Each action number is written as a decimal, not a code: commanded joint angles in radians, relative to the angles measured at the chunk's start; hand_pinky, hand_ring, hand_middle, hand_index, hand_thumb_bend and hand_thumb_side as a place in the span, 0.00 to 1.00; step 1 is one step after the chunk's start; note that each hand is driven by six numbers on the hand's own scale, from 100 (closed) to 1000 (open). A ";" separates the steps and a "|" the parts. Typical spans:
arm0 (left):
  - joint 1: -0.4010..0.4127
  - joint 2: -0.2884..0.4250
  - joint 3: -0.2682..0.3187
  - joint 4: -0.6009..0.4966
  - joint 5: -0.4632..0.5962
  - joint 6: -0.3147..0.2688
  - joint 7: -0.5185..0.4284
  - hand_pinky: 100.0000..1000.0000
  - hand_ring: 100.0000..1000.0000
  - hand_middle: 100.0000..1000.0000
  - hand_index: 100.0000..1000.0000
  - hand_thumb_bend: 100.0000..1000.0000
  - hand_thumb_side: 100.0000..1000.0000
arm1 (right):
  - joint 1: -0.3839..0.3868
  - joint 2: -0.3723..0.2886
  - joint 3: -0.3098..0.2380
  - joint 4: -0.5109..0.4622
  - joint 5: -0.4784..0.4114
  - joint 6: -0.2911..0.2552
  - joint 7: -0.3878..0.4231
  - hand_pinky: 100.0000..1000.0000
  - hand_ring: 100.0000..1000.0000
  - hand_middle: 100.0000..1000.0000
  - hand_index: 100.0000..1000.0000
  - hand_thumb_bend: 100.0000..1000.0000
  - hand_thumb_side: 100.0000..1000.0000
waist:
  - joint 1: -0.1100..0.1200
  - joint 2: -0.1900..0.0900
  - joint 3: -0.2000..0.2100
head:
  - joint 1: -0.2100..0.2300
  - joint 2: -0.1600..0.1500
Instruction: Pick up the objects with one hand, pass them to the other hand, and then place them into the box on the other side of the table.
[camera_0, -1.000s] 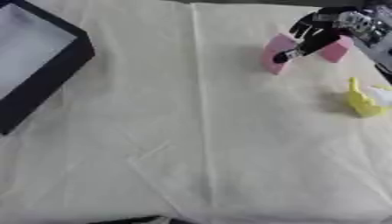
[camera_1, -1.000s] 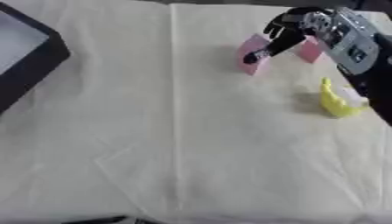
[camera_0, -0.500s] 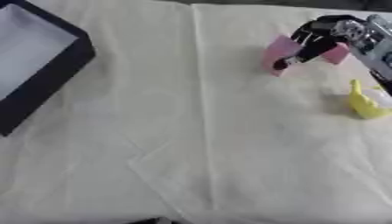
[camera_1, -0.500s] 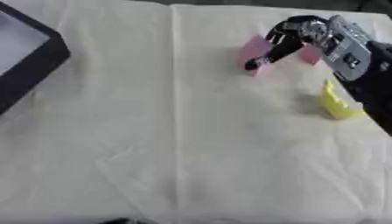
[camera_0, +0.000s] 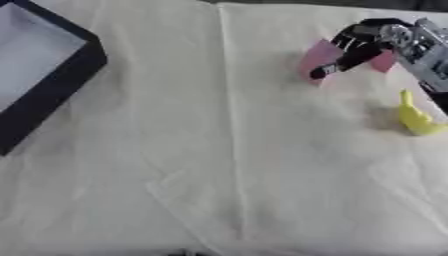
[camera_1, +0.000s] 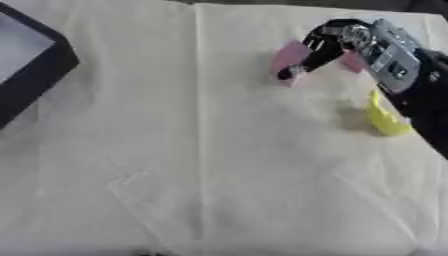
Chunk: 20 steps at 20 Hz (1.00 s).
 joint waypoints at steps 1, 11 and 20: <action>-0.010 0.041 0.007 -0.016 -0.004 -0.004 -0.002 0.70 0.78 0.78 0.89 0.35 0.77 | -0.023 -0.018 -0.007 0.001 0.010 0.002 -0.001 0.85 0.87 0.76 0.85 0.75 0.43 | 0.004 -0.014 0.002 | -0.003 -0.014; -0.010 0.039 0.006 -0.017 -0.005 -0.004 -0.001 0.70 0.78 0.78 0.89 0.35 0.77 | -0.027 -0.009 -0.005 0.010 0.010 0.020 0.011 0.83 0.84 0.70 0.80 0.66 0.37 | 0.001 -0.013 0.004 | -0.006 -0.016; -0.008 0.037 0.006 -0.017 -0.006 -0.003 0.000 0.70 0.78 0.78 0.89 0.35 0.77 | -0.026 0.005 -0.005 0.017 -0.017 0.069 -0.022 0.82 0.81 0.64 0.74 0.60 0.37 | 0.002 -0.011 0.005 | -0.007 -0.016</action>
